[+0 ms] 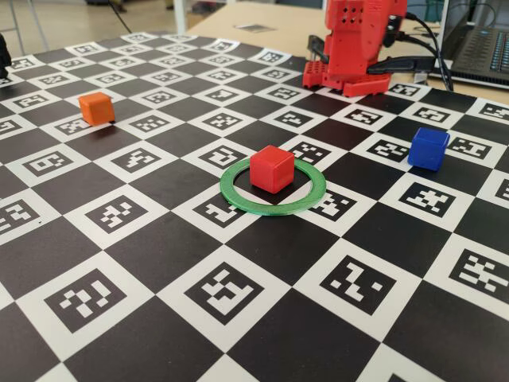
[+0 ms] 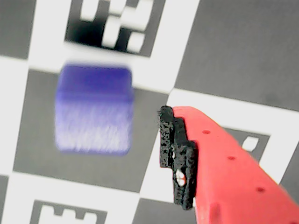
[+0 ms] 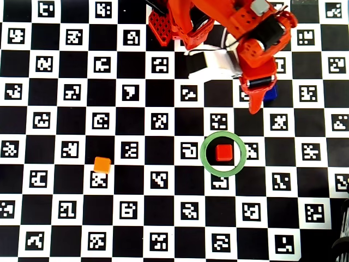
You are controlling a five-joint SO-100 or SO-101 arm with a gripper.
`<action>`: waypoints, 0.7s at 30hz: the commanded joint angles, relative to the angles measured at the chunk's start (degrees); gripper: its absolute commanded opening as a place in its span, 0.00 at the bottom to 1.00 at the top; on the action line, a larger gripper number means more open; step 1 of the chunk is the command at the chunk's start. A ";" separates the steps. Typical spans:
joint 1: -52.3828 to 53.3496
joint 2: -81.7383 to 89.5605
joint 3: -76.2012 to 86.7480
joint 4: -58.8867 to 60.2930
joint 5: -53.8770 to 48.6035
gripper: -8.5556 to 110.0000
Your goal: Grab the red cube then put it in the green circle then put the blue cube on top and finally the orange cube on top
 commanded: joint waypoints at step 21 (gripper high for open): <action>-18.19 -2.81 7.29 -22.76 38.32 0.46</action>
